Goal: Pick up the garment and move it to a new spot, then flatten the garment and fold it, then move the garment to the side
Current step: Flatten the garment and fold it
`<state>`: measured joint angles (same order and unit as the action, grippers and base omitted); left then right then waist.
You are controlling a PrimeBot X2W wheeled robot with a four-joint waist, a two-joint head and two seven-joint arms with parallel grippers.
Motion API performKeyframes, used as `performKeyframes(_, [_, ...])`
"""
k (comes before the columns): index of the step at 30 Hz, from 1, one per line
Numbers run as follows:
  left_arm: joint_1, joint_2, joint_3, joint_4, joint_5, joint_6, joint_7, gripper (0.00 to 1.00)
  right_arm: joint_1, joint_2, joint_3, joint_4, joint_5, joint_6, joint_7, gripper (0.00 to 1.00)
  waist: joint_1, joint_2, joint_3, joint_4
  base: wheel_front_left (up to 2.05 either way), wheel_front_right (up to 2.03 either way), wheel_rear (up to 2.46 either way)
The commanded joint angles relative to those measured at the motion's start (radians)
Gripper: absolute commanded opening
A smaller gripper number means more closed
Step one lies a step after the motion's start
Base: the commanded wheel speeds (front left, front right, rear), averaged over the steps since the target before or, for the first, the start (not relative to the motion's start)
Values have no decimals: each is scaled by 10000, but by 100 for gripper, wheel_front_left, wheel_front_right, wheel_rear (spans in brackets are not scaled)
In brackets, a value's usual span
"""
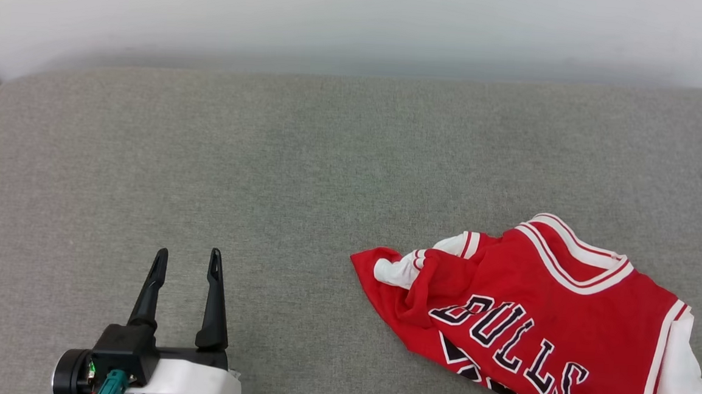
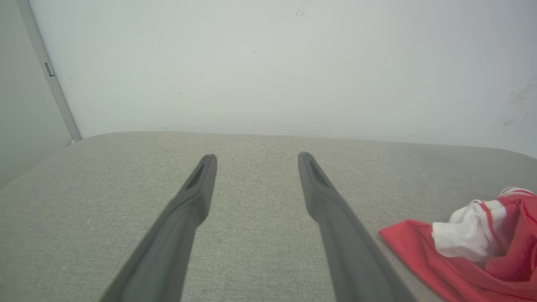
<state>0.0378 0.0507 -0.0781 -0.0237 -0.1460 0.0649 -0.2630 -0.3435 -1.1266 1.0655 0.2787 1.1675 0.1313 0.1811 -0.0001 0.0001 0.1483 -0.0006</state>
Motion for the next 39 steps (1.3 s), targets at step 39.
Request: performKeyframes(39, [-6846, 2013, -2957, 2459, -258, -1929, 4362, 100, 4716, 10055, -10904, -4207, -9125, -9, -4402, 100, 1, -1, 28, -365, 0, 0, 0])
